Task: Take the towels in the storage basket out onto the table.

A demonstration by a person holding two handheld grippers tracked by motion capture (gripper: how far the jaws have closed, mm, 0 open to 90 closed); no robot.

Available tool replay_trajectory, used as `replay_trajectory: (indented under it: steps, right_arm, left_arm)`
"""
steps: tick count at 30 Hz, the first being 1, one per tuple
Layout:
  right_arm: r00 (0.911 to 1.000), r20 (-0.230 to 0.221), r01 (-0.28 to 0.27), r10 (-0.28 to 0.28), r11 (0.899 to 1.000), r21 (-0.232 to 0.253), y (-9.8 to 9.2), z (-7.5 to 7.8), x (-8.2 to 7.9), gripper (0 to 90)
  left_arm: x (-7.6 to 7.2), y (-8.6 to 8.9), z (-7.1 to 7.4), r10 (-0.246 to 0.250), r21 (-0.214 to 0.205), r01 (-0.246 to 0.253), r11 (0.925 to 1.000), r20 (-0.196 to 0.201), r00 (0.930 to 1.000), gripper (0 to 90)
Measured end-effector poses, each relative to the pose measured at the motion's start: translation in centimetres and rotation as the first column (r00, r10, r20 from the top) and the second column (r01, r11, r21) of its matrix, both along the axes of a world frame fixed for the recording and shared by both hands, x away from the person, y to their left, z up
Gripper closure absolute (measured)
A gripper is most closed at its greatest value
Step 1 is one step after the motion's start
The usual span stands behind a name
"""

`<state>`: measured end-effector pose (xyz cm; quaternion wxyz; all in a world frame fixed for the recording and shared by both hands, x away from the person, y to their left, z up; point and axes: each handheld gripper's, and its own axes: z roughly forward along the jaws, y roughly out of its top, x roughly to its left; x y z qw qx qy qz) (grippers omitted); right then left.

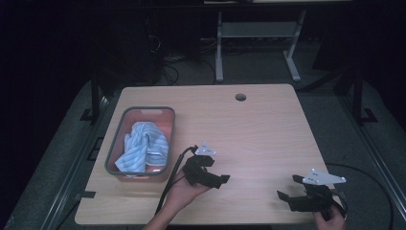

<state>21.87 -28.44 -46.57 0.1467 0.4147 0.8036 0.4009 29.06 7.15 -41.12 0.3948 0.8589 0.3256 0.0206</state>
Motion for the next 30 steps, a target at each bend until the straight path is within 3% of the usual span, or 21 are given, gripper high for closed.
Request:
replay_trajectory:
  steps: [9, 18, 30]
  right_arm:
    - [1.0000, 0.002, 0.006, -0.006, 1.000, 0.002, -0.1, 0.0, 0.0, 13.8]
    - [1.0000, 0.002, 0.008, -0.008, 1.000, 0.002, -0.2, 0.0, 0.0, 13.7]
    - [0.9999, 0.008, 0.008, -0.008, 1.000, 0.003, -0.3, 0.0, 0.0, 13.8]
  left_arm:
    - [1.3, 0.0, 2.2, -0.016, 0.025, 0.016, 0.9996, -0.003, 0.9999, 18.0]
    - [2.7, 0.4, 3.6, 0.016, 0.032, -0.016, 0.9994, -0.009, 0.9998, 17.6]
    - [4.8, 2.2, 5.3, 0.052, 0.051, -0.051, 0.9974, -0.014, 0.9986, 16.6]
